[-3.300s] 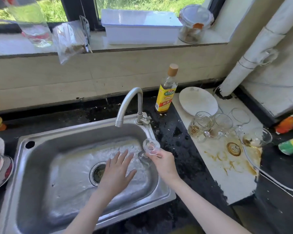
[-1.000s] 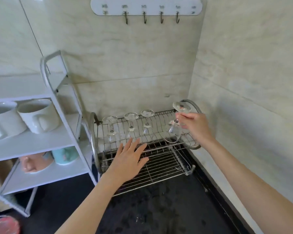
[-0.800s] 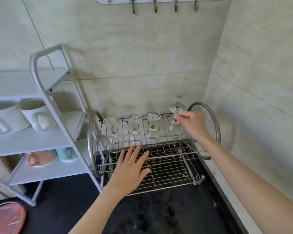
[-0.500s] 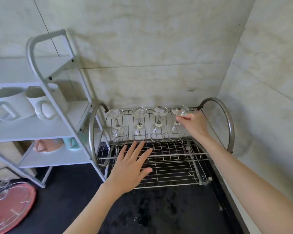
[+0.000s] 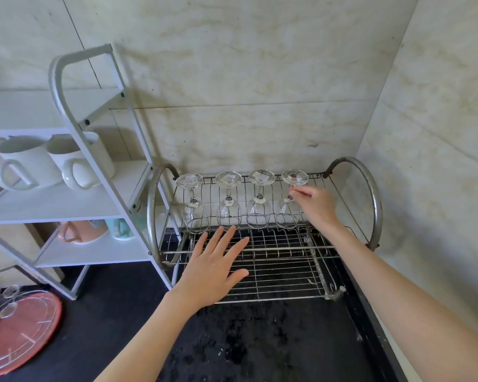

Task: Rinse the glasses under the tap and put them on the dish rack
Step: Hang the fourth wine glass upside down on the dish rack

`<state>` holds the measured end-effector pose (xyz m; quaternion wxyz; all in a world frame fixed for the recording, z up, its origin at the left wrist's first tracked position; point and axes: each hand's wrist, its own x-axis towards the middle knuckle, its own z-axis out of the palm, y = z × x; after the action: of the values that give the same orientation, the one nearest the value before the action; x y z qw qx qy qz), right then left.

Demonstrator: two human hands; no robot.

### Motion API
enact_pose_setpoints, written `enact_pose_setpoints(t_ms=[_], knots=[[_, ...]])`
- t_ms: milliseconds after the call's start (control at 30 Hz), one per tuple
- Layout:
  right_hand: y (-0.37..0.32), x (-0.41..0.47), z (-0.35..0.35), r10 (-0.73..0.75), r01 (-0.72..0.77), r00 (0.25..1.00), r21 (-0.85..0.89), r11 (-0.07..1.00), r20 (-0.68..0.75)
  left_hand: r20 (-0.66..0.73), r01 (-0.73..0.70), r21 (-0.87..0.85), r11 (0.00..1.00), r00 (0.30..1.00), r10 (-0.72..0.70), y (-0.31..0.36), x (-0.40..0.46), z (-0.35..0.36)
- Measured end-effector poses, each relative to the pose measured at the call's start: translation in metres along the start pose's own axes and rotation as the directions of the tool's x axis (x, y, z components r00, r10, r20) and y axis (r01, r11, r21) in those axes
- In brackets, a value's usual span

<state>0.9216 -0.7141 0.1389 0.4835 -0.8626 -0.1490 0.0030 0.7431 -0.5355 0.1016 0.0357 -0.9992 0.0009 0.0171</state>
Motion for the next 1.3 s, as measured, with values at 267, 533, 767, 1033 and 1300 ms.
enact_pose_setpoints(t_ms=[267,533,767,1033,1300], knots=[[-0.008,-0.037,-0.007,0.043,-0.039,0.998,-0.093,0.995,0.038,0.058,-0.049,-0.081,0.996,0.997,0.054,0.001,0.001,-0.016],[-0.077,-0.157,-0.011,-0.280,0.317,0.948,-0.490,0.812,0.150,-0.153,-0.060,-0.137,0.989,0.987,0.039,0.011,-0.076,-0.048],[-0.109,-0.291,0.048,-0.421,0.483,0.874,-0.537,0.692,0.243,-0.158,0.110,-0.082,0.990,0.980,-0.122,-0.014,-0.246,-0.036],[-0.170,-0.442,0.162,-0.562,0.695,0.715,-0.332,0.638,0.417,-0.110,0.449,-0.120,0.885,0.880,-0.462,-0.064,-0.470,0.004],[-0.266,-0.543,0.311,-0.705,0.871,0.386,0.016,0.491,0.595,-0.106,0.792,-0.134,0.596,0.587,-0.803,-0.127,-0.659,0.023]])
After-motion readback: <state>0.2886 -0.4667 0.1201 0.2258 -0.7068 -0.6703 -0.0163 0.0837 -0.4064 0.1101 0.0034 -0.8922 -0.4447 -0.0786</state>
